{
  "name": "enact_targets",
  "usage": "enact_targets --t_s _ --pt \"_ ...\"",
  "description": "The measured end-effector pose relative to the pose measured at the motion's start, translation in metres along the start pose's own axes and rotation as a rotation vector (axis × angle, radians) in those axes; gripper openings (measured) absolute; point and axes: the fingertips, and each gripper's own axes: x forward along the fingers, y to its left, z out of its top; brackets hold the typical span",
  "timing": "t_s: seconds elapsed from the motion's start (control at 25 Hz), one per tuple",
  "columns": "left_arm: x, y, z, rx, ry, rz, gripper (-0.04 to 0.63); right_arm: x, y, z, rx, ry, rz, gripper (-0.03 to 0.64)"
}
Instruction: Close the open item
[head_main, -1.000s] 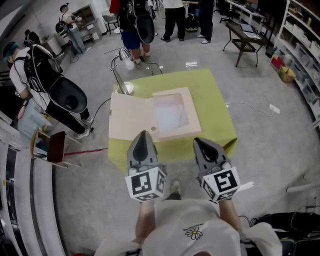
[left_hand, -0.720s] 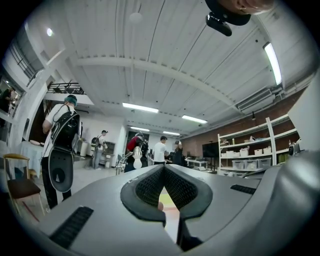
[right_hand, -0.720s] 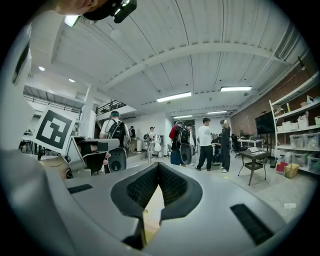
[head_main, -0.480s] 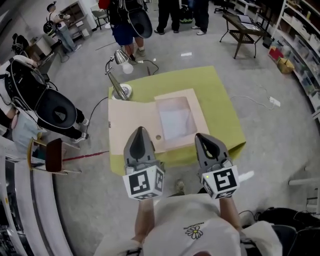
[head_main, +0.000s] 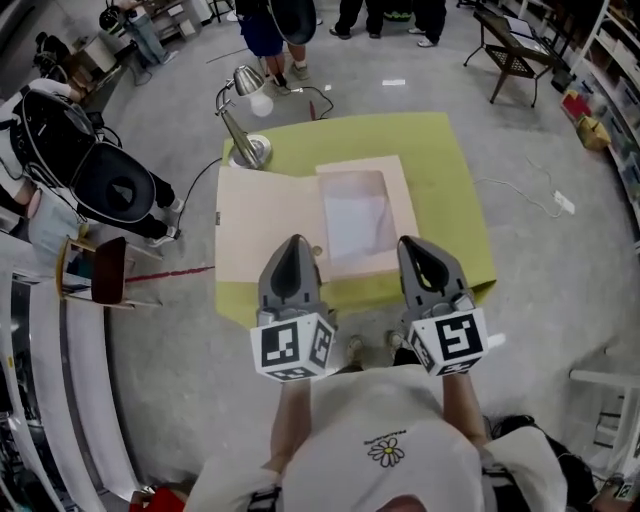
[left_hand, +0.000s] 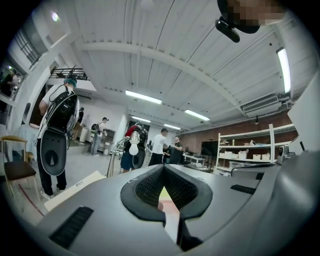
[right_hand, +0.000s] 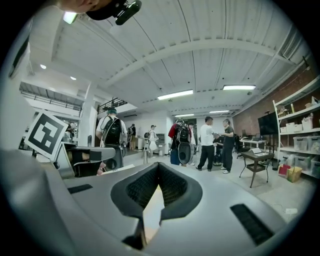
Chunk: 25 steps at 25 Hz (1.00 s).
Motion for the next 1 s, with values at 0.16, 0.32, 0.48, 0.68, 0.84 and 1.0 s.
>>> enact_targets --t_s 0.16,0.32,0.48,0.68,0.84,1.0 --pt "0.003 -0.012 0.004 -0.024 -0.007 0.019 0.014 -0.003 -0.008 0.008 0.015 -0.033 0.086 0.012" --pt "-0.001 -0.019 0.005 0.002 -0.032 0.060 0.014 -0.004 -0.013 0.007 0.013 -0.046 0.113 0.012" --pt "-0.006 -0.029 0.009 -0.059 -0.093 0.027 0.015 -0.005 -0.015 0.006 0.023 -0.052 0.151 0.012" --pt "-0.001 -0.024 0.006 -0.147 -0.106 0.004 0.015 -0.003 -0.013 0.004 0.002 -0.049 0.190 0.012" --pt "-0.001 -0.014 0.000 -0.162 -0.103 0.031 0.015 0.000 -0.009 0.004 -0.017 -0.037 0.212 0.012" --pt "-0.003 0.005 -0.011 -0.262 -0.112 0.039 0.077 0.006 -0.005 0.000 -0.016 -0.022 0.231 0.012"
